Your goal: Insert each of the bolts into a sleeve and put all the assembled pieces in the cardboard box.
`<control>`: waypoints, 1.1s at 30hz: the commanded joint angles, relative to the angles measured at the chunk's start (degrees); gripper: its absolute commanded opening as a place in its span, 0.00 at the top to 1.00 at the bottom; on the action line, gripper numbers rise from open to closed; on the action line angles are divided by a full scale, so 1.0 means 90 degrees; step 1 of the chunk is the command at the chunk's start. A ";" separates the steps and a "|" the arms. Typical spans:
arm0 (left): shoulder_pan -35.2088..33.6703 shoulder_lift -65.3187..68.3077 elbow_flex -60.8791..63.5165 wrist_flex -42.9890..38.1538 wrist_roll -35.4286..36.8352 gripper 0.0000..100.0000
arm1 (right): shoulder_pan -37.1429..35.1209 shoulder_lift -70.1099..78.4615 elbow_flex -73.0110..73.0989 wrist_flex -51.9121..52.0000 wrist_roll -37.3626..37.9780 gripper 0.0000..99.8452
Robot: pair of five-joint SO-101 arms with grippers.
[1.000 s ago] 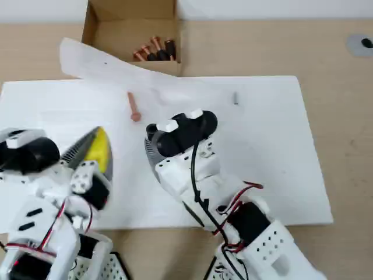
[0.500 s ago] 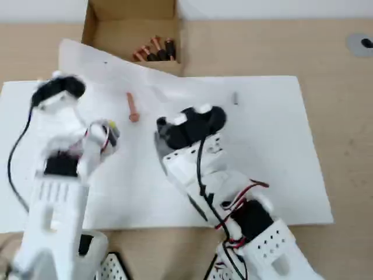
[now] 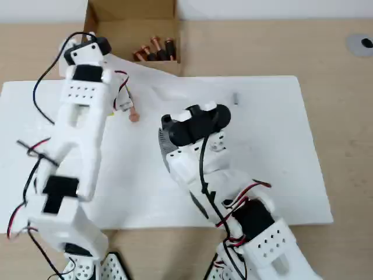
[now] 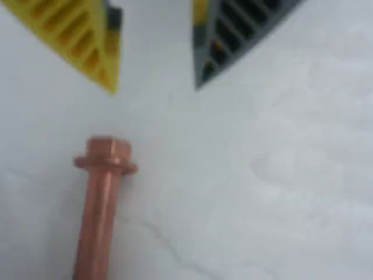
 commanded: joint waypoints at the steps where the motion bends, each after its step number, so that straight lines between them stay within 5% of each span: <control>1: 0.0137 0.0532 -0.0947 0.0254 0.0264 0.90 | 0.0142 -0.0044 -0.0024 -0.0049 0.0059 0.99; 13: 0.0576 0.1929 -0.2227 0.0322 0.0322 0.90 | 0.0142 -0.0044 -0.0015 -0.0049 0.0068 0.99; 33: 0.0127 0.3951 -0.3419 0.0410 0.0293 0.92 | 0.0142 -0.0083 0.0220 -0.0088 0.0068 0.99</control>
